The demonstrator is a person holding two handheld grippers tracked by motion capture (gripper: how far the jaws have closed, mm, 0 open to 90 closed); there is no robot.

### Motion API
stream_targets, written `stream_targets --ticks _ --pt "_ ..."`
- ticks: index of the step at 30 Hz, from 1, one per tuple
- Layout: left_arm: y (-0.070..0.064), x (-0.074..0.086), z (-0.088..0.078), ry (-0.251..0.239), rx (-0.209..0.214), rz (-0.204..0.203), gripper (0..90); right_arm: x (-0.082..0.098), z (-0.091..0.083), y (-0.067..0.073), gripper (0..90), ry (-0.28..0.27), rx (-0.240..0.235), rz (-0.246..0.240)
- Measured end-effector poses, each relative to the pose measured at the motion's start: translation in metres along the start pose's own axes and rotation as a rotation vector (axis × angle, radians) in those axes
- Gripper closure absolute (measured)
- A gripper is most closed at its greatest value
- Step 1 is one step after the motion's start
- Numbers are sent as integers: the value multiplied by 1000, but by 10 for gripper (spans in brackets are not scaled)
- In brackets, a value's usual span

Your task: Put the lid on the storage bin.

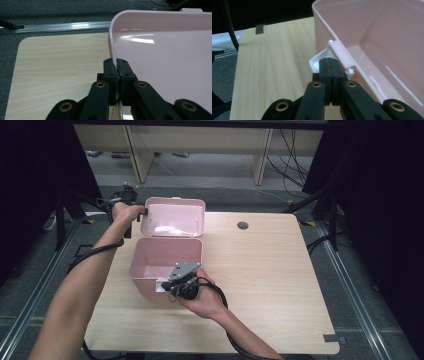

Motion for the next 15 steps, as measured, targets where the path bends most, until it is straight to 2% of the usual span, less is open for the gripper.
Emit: stream_targets --ticks 1,3,7,10,11,14,15 --pt "0 -1 -1 -7 1 -4 873 0 0 -2 900 -2 -3 -20" --pt "0 -2 -3 -23 0 -20 875 0 0 -2 900 -2 -2 -20" --pt "-1 -3 -6 -34 0 -23 876 -1 0 -3 900 -3 8 -28" --pt "-2 -4 -11 -47 8 -5 878 0 -1 0 900 7 6 16" --pt "-2 -5 -12 -56 6 -9 878 0 0 -1 900 -1 -3 -8" --pt "-2 -6 -15 -68 15 -12 879 0 0 0 900 -2 0 -5" --pt "-2 -6 -15 -68 15 -12 879 -1 0 -2 900 -2 7 -29"
Point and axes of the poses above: each handheld gripper's, and its own axes: z roughly forward along the jaws, x roughly out of its underside, y roughly to its left, the point moved 4 cm from there along z, roughly forward along the jaws, and after that the axes turned 13 degrees about -y, right-handed, at the moved point
